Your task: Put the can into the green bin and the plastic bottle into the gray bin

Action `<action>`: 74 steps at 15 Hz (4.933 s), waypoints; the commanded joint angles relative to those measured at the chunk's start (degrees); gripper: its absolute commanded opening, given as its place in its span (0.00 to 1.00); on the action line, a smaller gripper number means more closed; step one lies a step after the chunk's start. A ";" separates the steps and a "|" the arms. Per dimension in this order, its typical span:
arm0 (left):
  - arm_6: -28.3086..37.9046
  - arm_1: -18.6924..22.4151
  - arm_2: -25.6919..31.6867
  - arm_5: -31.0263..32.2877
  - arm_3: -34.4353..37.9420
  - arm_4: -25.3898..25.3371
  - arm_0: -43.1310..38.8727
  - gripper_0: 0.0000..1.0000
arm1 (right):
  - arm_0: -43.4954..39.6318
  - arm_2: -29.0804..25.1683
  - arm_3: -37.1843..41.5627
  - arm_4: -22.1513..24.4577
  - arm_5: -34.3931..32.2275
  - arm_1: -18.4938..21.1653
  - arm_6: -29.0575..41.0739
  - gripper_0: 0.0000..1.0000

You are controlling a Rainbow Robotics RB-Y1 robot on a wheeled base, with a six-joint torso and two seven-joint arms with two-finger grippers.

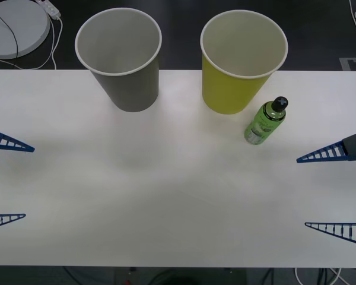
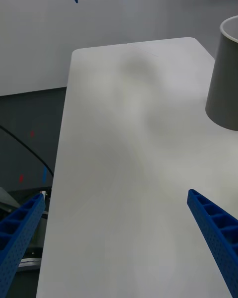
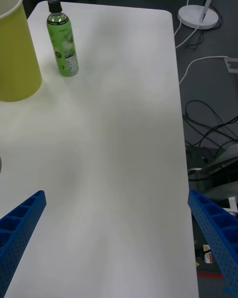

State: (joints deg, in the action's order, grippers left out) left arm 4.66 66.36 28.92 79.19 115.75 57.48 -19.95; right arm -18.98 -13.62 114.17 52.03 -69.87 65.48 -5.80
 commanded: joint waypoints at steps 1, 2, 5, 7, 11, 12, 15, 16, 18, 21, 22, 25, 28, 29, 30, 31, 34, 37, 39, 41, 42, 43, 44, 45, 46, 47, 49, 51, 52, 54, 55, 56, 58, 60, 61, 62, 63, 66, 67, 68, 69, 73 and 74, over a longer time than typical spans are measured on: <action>0.00 0.00 0.00 0.00 0.00 0.00 0.00 1.00 | 0.00 0.00 0.00 0.00 0.00 0.00 0.00 1.00; 0.00 0.00 0.00 0.00 0.00 0.00 0.00 1.00 | 0.00 0.00 0.00 0.00 0.00 0.00 0.00 1.00; 0.00 0.00 0.00 0.00 0.00 0.00 0.00 1.00 | -2.29 0.53 -1.32 -1.05 -1.76 -1.85 0.53 1.00; 0.00 0.00 0.00 0.00 0.00 0.00 0.00 1.00 | -1.85 -1.23 -2.55 -2.02 -5.45 -2.64 1.14 1.00; 0.00 0.00 0.00 0.00 0.00 0.00 0.00 1.00 | -4.92 -2.11 -1.67 -3.43 -2.81 -3.52 0.00 1.00; 0.00 0.00 0.00 0.00 0.00 0.00 0.00 1.00 | -6.33 -2.11 -0.79 -3.43 -0.35 -3.87 -0.53 1.00; 0.00 0.00 0.00 0.00 0.00 0.00 0.00 1.00 | -12.66 -2.02 2.81 -3.43 10.99 -5.45 -5.19 1.00; 0.00 0.00 0.00 0.00 0.00 0.00 0.00 1.00 | -14.24 -2.02 3.52 -3.43 14.33 -5.63 -6.77 1.00; 0.00 0.00 0.00 0.00 0.00 0.00 0.00 1.00 | -16.96 -1.93 4.22 -3.69 19.78 -6.86 -9.05 1.00; 0.00 0.00 0.00 0.00 0.00 0.00 0.00 1.00 | -19.16 -0.70 4.75 -3.69 25.75 -8.26 -9.76 1.00; 0.00 0.00 0.00 0.00 0.00 0.00 0.00 1.00 | -19.78 -0.35 4.92 -3.69 27.42 -8.70 -10.02 1.00; 0.00 0.00 0.00 0.00 0.00 0.00 0.00 1.00 | -20.74 1.05 4.92 -3.69 32.17 -9.93 -10.63 1.00; 0.00 0.00 0.00 0.00 0.00 0.00 0.00 1.00 | -21.62 2.81 4.92 -5.71 37.00 -11.34 -10.81 1.00; 0.00 0.00 0.00 0.00 0.00 0.00 0.00 1.00 | -21.97 3.96 4.92 -7.73 39.46 -11.60 -10.90 1.00; 0.00 0.00 0.00 0.00 0.00 0.00 0.00 1.00 | -22.24 4.48 4.92 -8.61 40.87 -12.22 -10.99 1.00; 0.00 0.00 0.00 0.00 0.00 0.00 0.00 1.00 | -22.32 4.57 4.83 -8.79 41.75 -13.27 -10.72 1.00; 0.00 0.00 0.00 0.00 0.00 0.00 0.00 1.00 | -22.24 5.01 4.04 -9.23 43.07 -15.56 -10.11 1.00; 0.00 0.00 0.00 0.00 0.00 0.00 0.00 1.00 | -21.62 5.89 3.16 -10.28 43.51 -17.75 -10.02 1.00; 0.00 0.00 0.00 0.00 0.00 0.00 0.00 1.00 | -20.92 5.98 3.08 -10.28 43.86 -19.07 -9.93 1.00; 0.00 0.00 0.00 0.00 0.00 0.00 0.00 1.00 | -19.78 7.03 2.72 -10.28 44.74 -20.21 -9.93 1.00; 0.00 0.00 0.00 0.00 0.00 0.00 0.00 1.00 | -18.98 7.47 2.28 -10.28 45.00 -20.83 -9.93 1.00; 0.00 0.00 0.00 0.00 0.00 0.00 0.00 1.00 | -18.11 7.91 1.76 -10.19 45.26 -21.36 -10.20 1.00; 0.00 0.00 0.00 0.00 0.00 0.00 0.00 1.00 | -17.31 8.44 1.14 -10.19 45.53 -21.71 -10.37 1.00; 0.00 0.00 0.00 0.00 0.00 0.00 0.00 1.00 | -16.61 8.88 0.70 -9.84 45.88 -22.24 -10.63 1.00; 0.00 0.00 0.00 0.00 0.00 0.00 0.00 1.00 | -16.00 9.23 0.44 -8.52 46.32 -22.68 -10.63 1.00; 0.00 0.00 0.00 0.00 0.00 0.00 0.00 1.00 | -15.56 9.32 0.26 -7.56 46.58 -23.29 -10.63 1.00; 0.00 0.00 0.00 0.00 0.00 0.00 0.00 1.00 | -14.06 10.63 -0.70 -7.21 46.93 -24.08 -10.90 1.00; 0.00 0.00 0.00 0.00 0.00 0.00 0.00 1.00 | -12.22 11.78 -2.02 -6.86 47.29 -25.66 -11.51 1.00; 0.00 0.00 0.00 0.00 0.00 0.00 0.00 1.00 | -11.07 12.57 -3.08 -6.77 47.37 -26.54 -11.69 1.00; 0.00 0.00 0.00 0.00 0.00 0.00 0.00 1.00 | -9.14 13.62 -5.01 -6.77 47.46 -28.39 -12.13 1.00; 0.00 0.00 0.00 0.00 0.00 0.00 0.00 1.00 | -8.44 13.80 -5.63 -6.77 47.46 -29.18 -12.39 1.00; 0.00 0.00 0.00 0.00 0.00 0.00 0.00 1.00 | -7.56 14.15 -6.42 -6.77 47.46 -29.97 -12.57 1.00; 0.00 0.00 0.00 0.00 0.00 0.00 0.00 1.00 | -5.80 14.50 -7.91 -6.77 47.46 -31.20 -12.92 1.00; 0.00 0.00 0.00 0.00 0.00 0.00 0.00 1.00 | -4.22 14.94 -9.14 -6.77 47.46 -32.17 -13.45 1.00; 0.00 0.00 0.00 0.00 0.00 0.00 0.00 1.00 | -3.43 14.94 -9.67 -6.59 47.46 -32.78 -14.06 1.00; 0.00 0.00 0.00 0.00 0.00 0.00 0.00 1.00 | -2.64 15.03 -10.28 -6.06 47.46 -33.40 -14.59 1.00; 0.00 0.00 0.00 0.00 0.00 0.00 0.00 1.00 | -2.02 15.03 -10.72 -5.80 47.46 -33.75 -14.77 1.00; 0.00 0.00 0.00 0.00 0.00 0.00 0.00 1.00 | -0.09 15.03 -12.74 -5.80 48.08 -34.80 -15.03 1.00; 0.00 0.00 0.00 0.00 0.00 0.00 0.00 1.00 | 0.44 14.94 -13.27 -5.80 48.60 -35.16 -15.12 1.00; 0.00 0.00 0.00 0.00 0.00 0.00 0.00 1.00 | 0.88 14.94 -13.36 -5.80 49.39 -35.24 -15.12 1.00; 0.00 0.00 0.00 0.00 0.00 0.00 0.00 1.00 | 1.14 15.03 -13.45 -5.80 50.10 -35.33 -15.21 1.00; 0.00 0.00 0.00 0.00 0.00 0.00 0.00 1.00 | 3.25 15.03 -14.85 -4.92 50.71 -35.95 -15.47 1.00; 0.00 0.00 0.00 0.00 0.00 0.00 0.00 1.00 | 4.31 15.21 -15.64 -4.04 50.71 -36.30 -15.56 1.00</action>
State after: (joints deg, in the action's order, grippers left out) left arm 4.66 66.36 28.92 79.19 115.75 57.48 -19.95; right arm -15.40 1.47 99.06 47.40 -19.16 29.42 -21.28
